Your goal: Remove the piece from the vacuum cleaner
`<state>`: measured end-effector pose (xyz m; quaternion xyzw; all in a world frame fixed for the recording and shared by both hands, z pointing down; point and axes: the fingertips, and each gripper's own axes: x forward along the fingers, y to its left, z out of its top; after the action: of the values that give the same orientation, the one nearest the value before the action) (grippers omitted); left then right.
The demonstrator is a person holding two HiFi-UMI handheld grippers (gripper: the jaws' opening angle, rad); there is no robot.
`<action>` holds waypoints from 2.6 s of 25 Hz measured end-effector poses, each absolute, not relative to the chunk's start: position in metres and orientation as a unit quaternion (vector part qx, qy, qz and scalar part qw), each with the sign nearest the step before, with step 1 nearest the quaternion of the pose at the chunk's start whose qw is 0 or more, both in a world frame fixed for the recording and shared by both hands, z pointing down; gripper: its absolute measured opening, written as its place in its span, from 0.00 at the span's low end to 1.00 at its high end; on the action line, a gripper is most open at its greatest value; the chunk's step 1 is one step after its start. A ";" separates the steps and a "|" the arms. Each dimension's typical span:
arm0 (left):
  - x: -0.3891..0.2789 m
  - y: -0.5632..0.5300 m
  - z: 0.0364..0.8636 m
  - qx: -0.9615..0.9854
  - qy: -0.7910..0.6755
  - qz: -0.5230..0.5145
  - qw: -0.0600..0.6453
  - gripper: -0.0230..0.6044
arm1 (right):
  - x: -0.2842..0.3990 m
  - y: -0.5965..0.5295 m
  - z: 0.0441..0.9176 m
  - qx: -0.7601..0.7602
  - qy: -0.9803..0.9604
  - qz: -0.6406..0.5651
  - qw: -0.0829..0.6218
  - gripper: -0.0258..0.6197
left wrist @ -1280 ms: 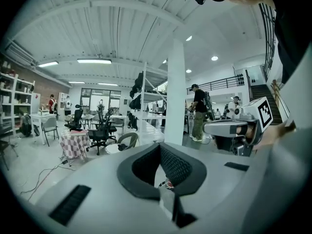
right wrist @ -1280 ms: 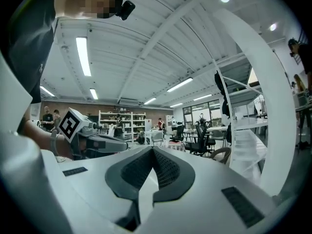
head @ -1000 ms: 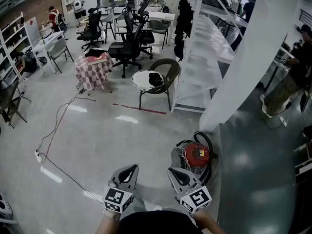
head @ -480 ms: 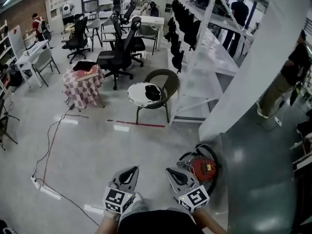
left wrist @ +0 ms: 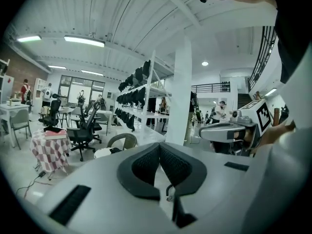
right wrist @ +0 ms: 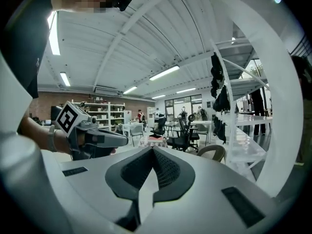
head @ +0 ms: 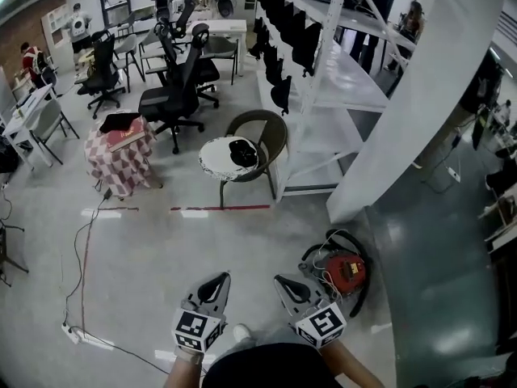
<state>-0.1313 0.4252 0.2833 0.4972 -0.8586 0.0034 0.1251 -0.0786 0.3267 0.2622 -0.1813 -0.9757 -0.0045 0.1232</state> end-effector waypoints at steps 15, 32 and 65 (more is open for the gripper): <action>-0.122 0.242 0.296 0.617 -0.768 0.045 0.166 0.07 | -0.049 0.162 0.277 -0.037 -0.989 0.047 0.134 0.08; -0.053 0.048 0.357 0.743 -0.622 0.132 0.207 0.07 | 0.063 -0.009 0.345 0.175 -0.959 0.140 0.174 0.08; 0.003 -0.027 0.682 0.811 -0.396 0.301 0.307 0.07 | 0.148 -0.051 0.678 0.328 -0.851 0.255 0.322 0.08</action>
<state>0.0026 -0.0267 0.6823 0.8111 -0.3963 0.3009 0.3075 0.1478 -0.0506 0.6781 0.3281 -0.8507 0.2546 0.3223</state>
